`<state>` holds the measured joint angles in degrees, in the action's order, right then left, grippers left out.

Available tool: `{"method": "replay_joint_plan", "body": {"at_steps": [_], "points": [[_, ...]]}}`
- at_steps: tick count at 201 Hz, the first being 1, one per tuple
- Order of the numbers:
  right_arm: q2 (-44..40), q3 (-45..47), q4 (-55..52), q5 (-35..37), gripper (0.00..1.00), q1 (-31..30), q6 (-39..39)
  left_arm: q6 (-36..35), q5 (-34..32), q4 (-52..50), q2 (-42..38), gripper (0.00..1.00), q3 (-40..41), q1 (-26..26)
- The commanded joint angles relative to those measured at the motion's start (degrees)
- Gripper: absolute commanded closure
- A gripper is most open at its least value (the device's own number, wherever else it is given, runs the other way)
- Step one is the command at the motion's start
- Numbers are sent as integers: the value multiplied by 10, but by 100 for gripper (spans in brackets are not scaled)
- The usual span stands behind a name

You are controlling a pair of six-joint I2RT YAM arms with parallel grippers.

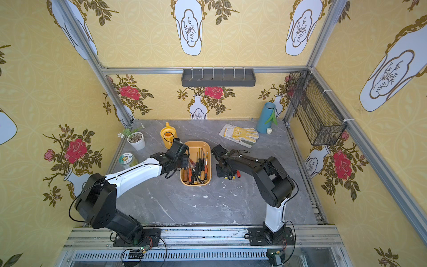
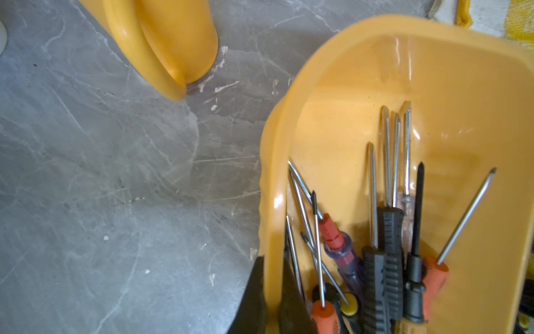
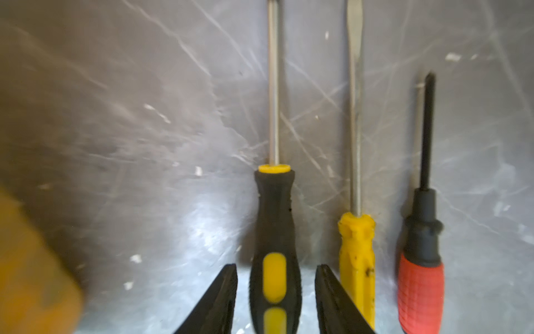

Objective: Take out the screwdriver from the storage box
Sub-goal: Place the screwdriver at the center of the board, then pick up the screwdriver from the storage box.

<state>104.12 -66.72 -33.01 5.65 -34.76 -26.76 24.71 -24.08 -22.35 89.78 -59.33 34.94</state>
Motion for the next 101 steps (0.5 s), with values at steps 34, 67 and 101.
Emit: {"method": "replay_joint_plan", "body": {"at_steps": [34, 67, 101], "points": [[-85, -7, 21, 4, 46, -5, 1, 12, 0, 46, -2, 100, 16, 0], [-131, -8, 64, -43, 43, -5, 10, 11, 4, 47, -6, 100, 14, 0], [-121, -37, 80, -88, 41, -18, 24, 17, 15, 66, -14, 100, 25, 0]]}}
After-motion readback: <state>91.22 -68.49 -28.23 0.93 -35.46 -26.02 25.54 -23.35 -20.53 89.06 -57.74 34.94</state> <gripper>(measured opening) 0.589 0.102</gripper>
